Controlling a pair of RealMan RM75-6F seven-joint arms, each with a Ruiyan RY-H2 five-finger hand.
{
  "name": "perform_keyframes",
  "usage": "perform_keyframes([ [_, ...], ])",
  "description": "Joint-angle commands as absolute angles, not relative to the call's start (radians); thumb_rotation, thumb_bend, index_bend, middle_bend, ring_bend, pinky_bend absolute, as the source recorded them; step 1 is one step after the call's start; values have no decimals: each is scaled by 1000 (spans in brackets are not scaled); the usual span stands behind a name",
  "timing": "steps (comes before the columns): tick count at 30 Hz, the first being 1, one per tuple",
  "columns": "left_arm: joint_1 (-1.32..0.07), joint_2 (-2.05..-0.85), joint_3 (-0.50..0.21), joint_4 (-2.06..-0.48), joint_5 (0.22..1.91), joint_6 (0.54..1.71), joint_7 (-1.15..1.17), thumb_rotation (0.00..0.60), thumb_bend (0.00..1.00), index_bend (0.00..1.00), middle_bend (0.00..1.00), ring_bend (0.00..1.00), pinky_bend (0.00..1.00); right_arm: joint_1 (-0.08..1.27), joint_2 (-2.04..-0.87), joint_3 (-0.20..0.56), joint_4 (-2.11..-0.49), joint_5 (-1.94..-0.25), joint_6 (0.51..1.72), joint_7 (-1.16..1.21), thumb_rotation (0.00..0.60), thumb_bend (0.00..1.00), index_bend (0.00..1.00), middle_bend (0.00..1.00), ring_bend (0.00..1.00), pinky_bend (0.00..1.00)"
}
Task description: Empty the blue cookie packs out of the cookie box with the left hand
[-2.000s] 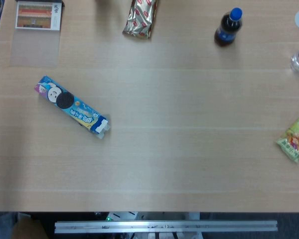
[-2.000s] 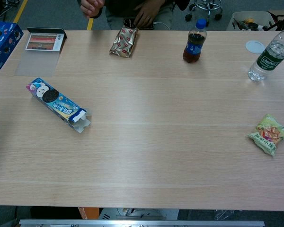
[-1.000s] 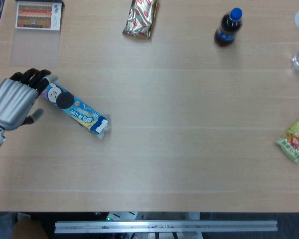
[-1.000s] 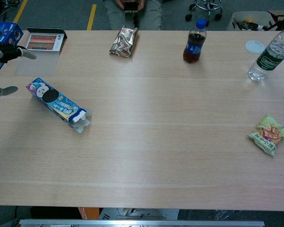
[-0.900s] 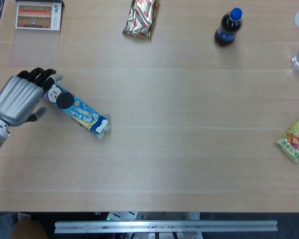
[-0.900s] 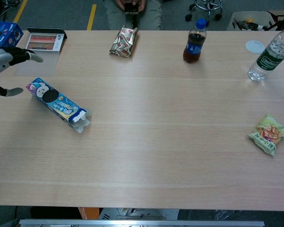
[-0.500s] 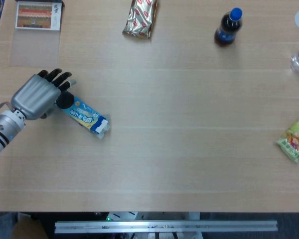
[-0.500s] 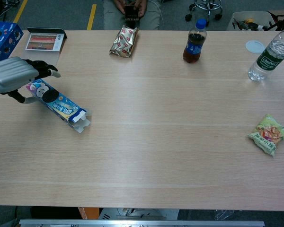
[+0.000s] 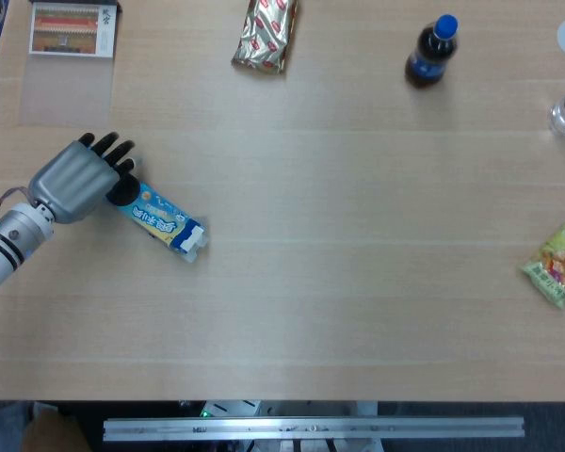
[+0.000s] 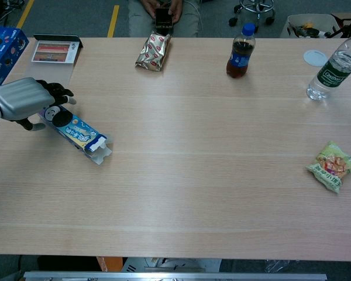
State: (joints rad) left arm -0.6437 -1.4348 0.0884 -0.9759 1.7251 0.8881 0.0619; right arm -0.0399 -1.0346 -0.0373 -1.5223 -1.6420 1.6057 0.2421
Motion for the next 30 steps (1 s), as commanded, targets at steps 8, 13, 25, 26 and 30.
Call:
perform_keyframes([
  [8,-658,-1495,123,-860,1726,877,49,600,269,130,106,103,258,-44,-1031,-37,-1530,-1640,1607,238,600,260,370,357,320,402],
  [13,-656,-1540,135,-775,1732,901,25,600,270,178,152,122,282,-47,-1028,-38,-1531,-1638,1608,238,600,259,370,357,320,402],
  [25,-628,-1620,118,-668,1704,950,192,600,270,400,483,399,583,-51,-1032,-41,-1517,-1642,1607,251,600,259,370,357,320,402],
  [26,-624,-1615,108,-687,1691,950,231,600,270,400,483,399,585,-51,-1032,-41,-1516,-1644,1608,253,600,259,370,357,320,402],
  [30,-610,-1588,68,-781,1640,953,387,600,270,390,476,400,585,-51,-1034,-40,-1512,-1648,1611,257,600,259,370,357,320,402],
])
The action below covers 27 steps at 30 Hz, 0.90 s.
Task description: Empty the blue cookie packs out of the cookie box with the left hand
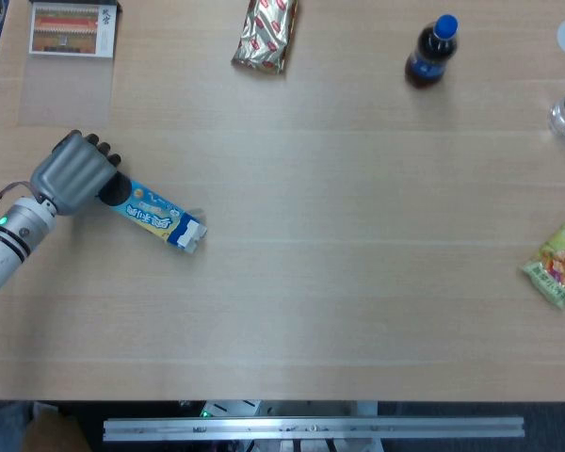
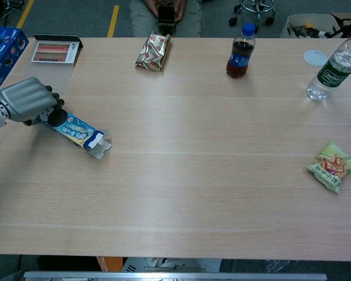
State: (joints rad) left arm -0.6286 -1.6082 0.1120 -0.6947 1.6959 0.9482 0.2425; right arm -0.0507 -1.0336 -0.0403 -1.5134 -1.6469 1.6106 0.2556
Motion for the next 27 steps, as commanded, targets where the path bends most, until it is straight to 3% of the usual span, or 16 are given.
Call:
perform_keyframes([
  [1,-606,-1581,58,-808,1625,953,431,600,270,387,474,400,585,-51,-1035,-40,-1511,-1648,1612,258,600,259,370,357,320,402],
  [14,-548,-1461,-60,-1255,1387,1012,1041,600,270,358,448,398,585,-59,-1043,-41,-1481,-1641,1616,288,600,259,370,357,320,402],
  [21,-524,-1404,-74,-1475,1272,1077,1252,600,270,348,440,398,585,-59,-1052,-41,-1464,-1640,1612,301,600,260,370,357,320,402],
  [27,-525,-1398,-46,-1566,1259,1124,1363,600,270,334,435,397,585,-58,-1055,-41,-1457,-1642,1613,307,600,260,370,357,320,402],
])
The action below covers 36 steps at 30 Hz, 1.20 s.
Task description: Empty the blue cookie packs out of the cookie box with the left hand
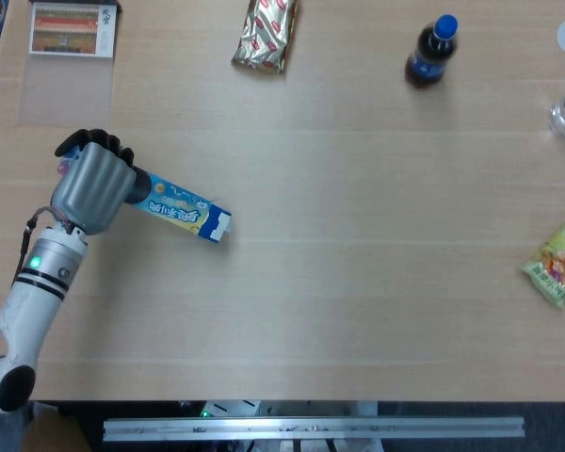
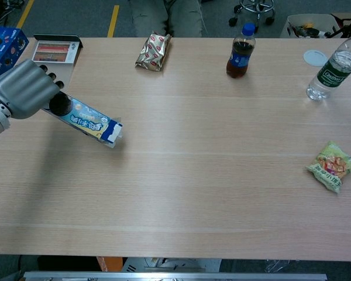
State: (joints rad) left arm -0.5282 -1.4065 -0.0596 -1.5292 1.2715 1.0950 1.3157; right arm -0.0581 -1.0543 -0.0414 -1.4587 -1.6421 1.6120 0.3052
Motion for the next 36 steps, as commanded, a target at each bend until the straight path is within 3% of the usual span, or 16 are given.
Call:
perform_keyframes([
  [1,-526,-1401,-42,-1569,1260,1131,1376,600,271,332,435,397,585,-59,-1055,-41,-1456,-1642,1614,308,600,259,370,357,320,402],
  [18,-524,-1397,1,-1703,1255,1236,1499,600,270,275,432,388,585,-72,-1059,-42,-1426,-1635,1625,341,600,260,370,357,320,402],
  [23,-524,-1388,23,-1731,1288,1258,1529,600,270,251,371,364,574,-70,-1063,-42,-1420,-1639,1623,346,600,260,370,357,320,402],
  [36,-528,-1374,15,-1776,1237,1303,1625,600,270,250,369,363,566,-74,-1067,-42,-1401,-1636,1627,364,600,260,370,357,320,402],
])
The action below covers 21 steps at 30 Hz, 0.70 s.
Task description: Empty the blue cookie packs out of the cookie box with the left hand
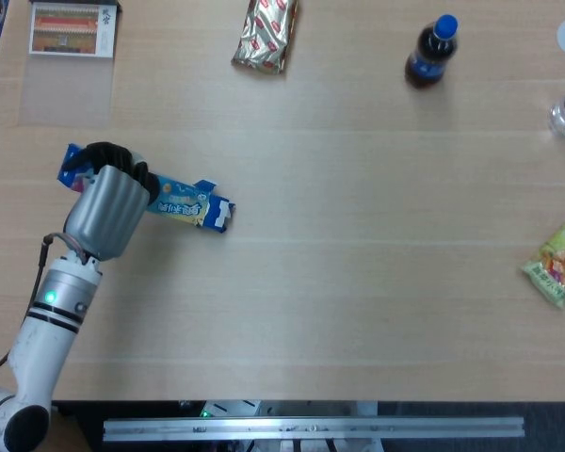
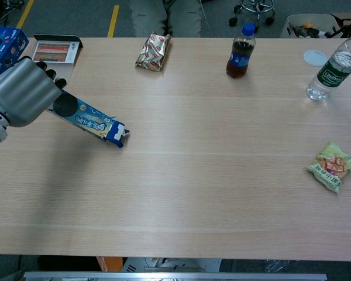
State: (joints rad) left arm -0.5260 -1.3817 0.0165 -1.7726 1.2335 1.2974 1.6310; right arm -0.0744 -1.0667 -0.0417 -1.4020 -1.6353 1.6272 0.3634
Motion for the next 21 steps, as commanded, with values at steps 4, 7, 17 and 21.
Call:
perform_keyframes([
  [4,-532,-1350,6,-1780,1230,1313,1612,600,270,250,368,363,566,-72,-1069,-41,-1399,-1638,1625,364,600,260,370,357,320,402],
  [7,-529,-1333,0,-1780,1214,1320,1594,600,270,250,368,363,566,-71,-1071,-42,-1397,-1638,1623,364,600,259,370,357,320,402],
  [17,-525,-1294,-10,-1775,1156,1326,1533,600,270,249,368,363,566,-68,-1074,-43,-1398,-1642,1618,358,600,260,370,357,320,402],
  [21,-526,-1282,-2,-1771,1167,1333,1519,600,270,248,367,363,565,-66,-1073,-45,-1404,-1645,1616,352,600,259,370,357,320,402],
])
